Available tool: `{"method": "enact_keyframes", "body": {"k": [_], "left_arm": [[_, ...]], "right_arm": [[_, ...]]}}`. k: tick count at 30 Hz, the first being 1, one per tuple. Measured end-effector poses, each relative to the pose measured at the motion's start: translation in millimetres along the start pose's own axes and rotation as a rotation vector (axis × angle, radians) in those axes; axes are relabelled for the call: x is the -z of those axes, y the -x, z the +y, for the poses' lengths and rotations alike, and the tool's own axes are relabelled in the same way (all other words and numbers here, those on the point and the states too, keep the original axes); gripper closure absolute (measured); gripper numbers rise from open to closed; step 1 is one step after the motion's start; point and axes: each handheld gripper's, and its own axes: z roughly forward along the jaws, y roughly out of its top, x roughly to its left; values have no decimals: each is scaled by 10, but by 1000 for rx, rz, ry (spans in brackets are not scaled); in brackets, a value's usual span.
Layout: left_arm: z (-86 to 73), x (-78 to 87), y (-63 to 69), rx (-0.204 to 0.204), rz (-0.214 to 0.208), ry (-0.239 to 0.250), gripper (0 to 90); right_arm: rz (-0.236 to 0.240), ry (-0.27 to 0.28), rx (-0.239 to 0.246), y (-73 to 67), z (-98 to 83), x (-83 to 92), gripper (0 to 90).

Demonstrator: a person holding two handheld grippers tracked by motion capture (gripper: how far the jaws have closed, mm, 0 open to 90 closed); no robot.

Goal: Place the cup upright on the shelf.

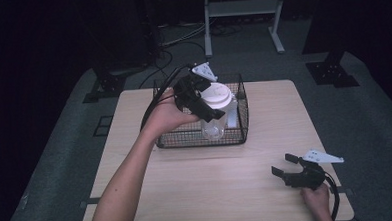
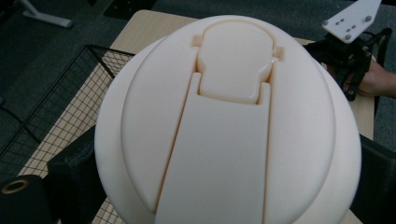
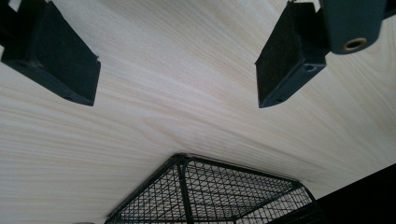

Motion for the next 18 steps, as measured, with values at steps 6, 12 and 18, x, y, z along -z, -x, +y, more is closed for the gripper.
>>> {"method": "enact_keyframes", "body": {"k": [6, 12, 18], "left_arm": [[56, 27, -166, 25, 41, -22, 52], [49, 24, -306, 57, 74, -40, 52], [42, 18, -431, 91, 106, -32, 52]], "right_arm": [[2, -2, -4, -2, 2, 1, 129], [1, 2, -3, 2, 4, 1, 129], [1, 2, -4, 0, 4, 2, 129]]}}
